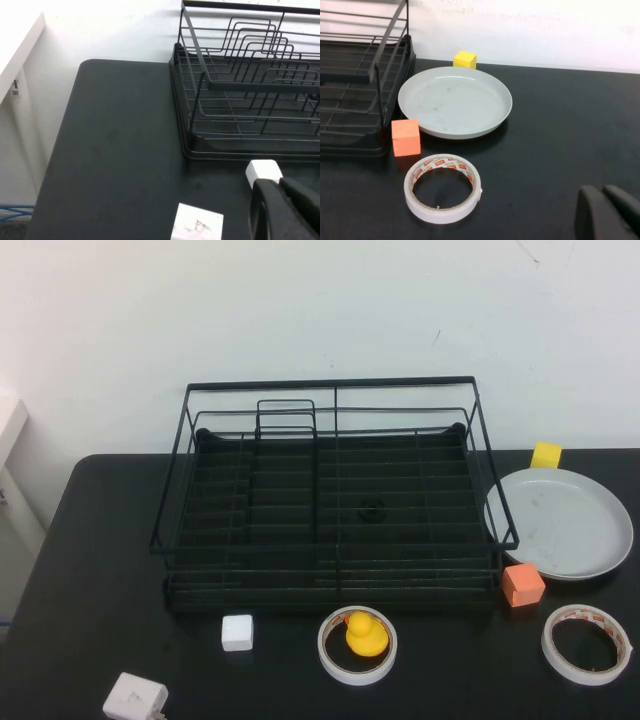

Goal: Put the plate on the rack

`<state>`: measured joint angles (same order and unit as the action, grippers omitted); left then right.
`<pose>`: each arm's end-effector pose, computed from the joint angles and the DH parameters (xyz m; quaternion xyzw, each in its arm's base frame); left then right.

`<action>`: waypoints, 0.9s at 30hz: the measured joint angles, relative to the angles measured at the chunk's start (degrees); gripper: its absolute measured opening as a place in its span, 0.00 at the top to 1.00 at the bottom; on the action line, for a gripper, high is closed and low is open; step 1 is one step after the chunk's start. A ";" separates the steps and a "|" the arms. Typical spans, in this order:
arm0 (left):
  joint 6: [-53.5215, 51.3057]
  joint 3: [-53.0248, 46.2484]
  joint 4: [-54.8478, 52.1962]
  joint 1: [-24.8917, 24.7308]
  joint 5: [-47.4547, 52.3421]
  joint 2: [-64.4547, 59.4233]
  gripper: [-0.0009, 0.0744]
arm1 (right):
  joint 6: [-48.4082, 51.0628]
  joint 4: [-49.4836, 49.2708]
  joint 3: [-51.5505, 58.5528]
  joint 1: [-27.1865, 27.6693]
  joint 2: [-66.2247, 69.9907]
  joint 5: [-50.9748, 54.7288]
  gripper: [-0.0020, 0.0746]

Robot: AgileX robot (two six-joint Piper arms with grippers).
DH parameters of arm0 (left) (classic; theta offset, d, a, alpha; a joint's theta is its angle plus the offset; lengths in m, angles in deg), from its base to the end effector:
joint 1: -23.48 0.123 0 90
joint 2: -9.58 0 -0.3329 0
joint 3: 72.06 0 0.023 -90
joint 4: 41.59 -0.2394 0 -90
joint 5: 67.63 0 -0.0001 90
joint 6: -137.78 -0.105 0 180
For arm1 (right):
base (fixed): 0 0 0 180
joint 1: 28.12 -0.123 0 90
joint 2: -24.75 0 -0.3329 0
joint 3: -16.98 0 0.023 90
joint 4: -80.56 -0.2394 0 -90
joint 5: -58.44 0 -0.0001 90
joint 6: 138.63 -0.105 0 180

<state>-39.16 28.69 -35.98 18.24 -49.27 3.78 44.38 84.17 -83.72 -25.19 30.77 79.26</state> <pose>0.0071 -0.0039 0.1759 -0.0120 0.7843 -0.0856 0.6144 0.0064 -0.0027 0.1712 -0.0174 0.7990 -0.0577 0.5984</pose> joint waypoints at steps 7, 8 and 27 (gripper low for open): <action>0.00 0.00 0.52 0.00 0.00 0.00 0.99 | 0.00 0.00 0.00 0.00 0.00 0.00 0.98; 0.00 0.00 0.62 0.00 0.00 0.00 0.99 | 0.00 0.00 0.00 0.00 0.00 0.00 0.98; 0.35 0.00 3.54 0.00 0.12 0.00 0.99 | 0.00 0.00 0.00 0.00 0.00 0.00 0.98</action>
<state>-38.81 28.69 -32.44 18.24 -49.15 3.78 44.38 84.17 -83.72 -25.19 30.77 79.26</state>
